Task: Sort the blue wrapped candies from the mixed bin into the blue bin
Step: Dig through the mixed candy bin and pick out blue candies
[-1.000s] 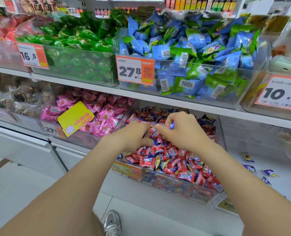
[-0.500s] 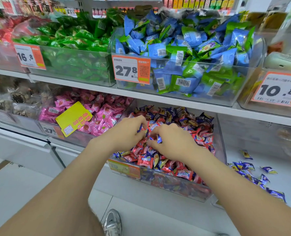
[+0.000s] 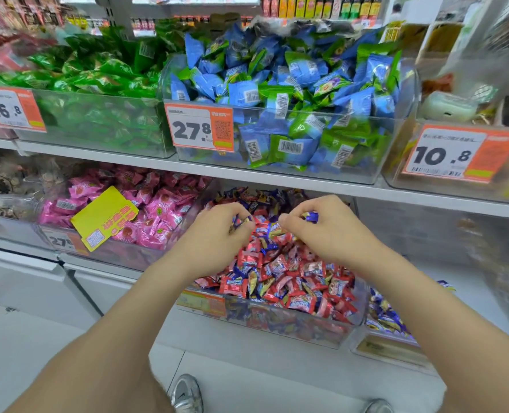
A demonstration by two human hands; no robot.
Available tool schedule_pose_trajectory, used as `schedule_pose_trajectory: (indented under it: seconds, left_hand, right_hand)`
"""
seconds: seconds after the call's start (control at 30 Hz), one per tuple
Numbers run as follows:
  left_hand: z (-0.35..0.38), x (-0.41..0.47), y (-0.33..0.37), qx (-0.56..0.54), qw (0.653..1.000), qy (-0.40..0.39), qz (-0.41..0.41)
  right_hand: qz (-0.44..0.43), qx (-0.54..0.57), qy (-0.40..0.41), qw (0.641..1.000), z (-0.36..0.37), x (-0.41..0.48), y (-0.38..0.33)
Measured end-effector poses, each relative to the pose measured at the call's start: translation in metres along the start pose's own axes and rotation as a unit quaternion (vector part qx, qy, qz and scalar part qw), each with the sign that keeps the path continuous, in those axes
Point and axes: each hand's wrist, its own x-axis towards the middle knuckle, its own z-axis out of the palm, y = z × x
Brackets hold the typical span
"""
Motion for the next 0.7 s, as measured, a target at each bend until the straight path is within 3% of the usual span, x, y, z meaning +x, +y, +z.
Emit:
schedule_pose_trajectory:
  seconds: [0.13,0.27,0.37,0.5,0.63,0.7]
  left_hand:
    - [0.023,-0.004,0.033,-0.073,0.993,-0.091,0.005]
    - [0.053,-0.01,0.086,-0.097,0.98,-0.164,0.058]
    - [0.081,-0.008,0.128,-0.093,0.972,-0.177,0.121]
    - [0.129,0.012,0.172,-0.031,0.971,-0.181,0.153]
    - [0.165,0.044,0.179,0.106,0.955,-0.246,0.124]
    - [0.17,0.055,0.172,0.127,0.951,-0.261,0.109]
  right_hand:
    - [0.043,0.027,-0.004,0.999,-0.052,-0.037,0.025]
    - [0.113,-0.132,0.096,0.98,-0.088,-0.06,0.072]
    - [0.221,-0.197,0.05,0.954,-0.096,-0.068,0.117]
    - [0.326,-0.083,0.01,0.942,-0.107,-0.079,0.147]
    - [0.349,0.075,0.013,0.934,-0.123,-0.085,0.151]
    - [0.344,0.088,0.012,0.935,-0.129,-0.088,0.153]
